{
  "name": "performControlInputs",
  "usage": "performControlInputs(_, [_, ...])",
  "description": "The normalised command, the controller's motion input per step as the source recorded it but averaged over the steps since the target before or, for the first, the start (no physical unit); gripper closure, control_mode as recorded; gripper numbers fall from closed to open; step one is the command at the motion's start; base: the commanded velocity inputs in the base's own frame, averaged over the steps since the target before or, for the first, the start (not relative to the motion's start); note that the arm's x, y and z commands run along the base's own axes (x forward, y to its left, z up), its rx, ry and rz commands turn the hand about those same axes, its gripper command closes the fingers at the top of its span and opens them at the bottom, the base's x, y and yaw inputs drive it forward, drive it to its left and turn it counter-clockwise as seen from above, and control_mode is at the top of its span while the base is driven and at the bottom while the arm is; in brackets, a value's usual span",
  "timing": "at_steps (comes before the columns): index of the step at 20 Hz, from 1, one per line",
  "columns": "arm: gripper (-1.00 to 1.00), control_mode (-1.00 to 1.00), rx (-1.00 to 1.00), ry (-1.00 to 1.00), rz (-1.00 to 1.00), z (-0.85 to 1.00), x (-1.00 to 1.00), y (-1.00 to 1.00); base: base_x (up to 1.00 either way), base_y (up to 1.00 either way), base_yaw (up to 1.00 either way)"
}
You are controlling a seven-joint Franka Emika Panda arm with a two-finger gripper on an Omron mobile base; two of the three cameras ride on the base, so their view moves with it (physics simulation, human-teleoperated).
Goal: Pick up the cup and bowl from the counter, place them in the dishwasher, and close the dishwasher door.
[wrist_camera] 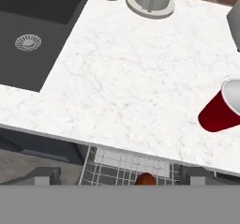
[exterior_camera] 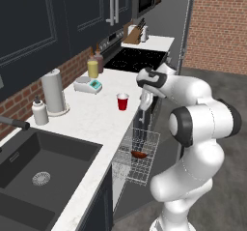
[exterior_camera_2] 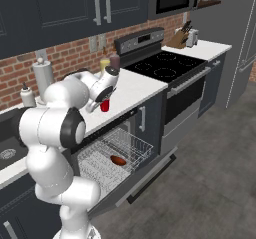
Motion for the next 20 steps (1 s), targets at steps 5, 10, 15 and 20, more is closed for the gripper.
performControlInputs(5, [-1.0,-1.0,-0.02,0.05,-0.09,0.0,0.3,0.09,0.0,0.0,0.0])
performControlInputs(10, [-1.0,-1.0,-0.08,0.06,-0.18,0.0,0.28,0.06,0.0,0.0,0.0])
performControlInputs(15, [-1.0,-1.0,-0.06,0.06,-0.28,0.0,0.28,0.0,0.0,0.0,0.0])
performControlInputs(20, [-1.0,-1.0,0.0,0.04,-0.31,0.0,0.29,0.0,0.0,0.0,0.0])
